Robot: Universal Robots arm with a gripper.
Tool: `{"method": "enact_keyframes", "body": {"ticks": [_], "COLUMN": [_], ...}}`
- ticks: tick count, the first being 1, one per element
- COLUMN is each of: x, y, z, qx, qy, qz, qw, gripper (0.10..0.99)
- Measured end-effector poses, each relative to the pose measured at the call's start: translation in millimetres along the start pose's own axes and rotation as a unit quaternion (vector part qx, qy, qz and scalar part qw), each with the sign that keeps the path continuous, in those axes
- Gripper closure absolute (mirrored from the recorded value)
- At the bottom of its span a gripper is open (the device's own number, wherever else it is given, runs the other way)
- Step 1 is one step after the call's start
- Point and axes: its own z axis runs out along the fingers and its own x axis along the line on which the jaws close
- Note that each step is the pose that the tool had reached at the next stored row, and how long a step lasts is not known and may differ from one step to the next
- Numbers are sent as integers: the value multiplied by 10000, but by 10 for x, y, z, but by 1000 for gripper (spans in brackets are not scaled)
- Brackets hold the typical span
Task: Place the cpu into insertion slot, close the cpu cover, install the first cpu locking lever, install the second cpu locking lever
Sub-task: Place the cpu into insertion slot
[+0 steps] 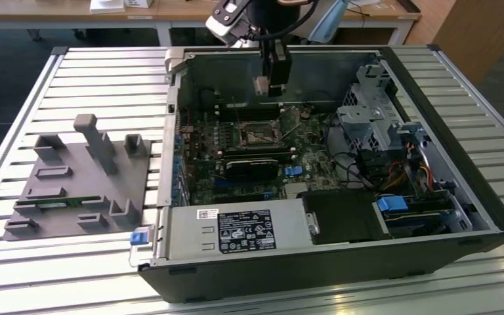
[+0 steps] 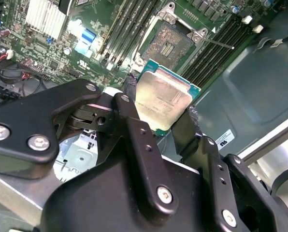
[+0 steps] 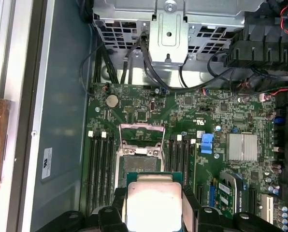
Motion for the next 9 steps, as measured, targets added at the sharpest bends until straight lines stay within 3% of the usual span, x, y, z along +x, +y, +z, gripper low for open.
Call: {"method": "enact_keyframes", "body": {"ticks": [9], "x": [0], "y": [-4], "z": [35], "qx": [-1], "qy": [0], "qz": [-2], "qw": [10000], "gripper": [545]}}
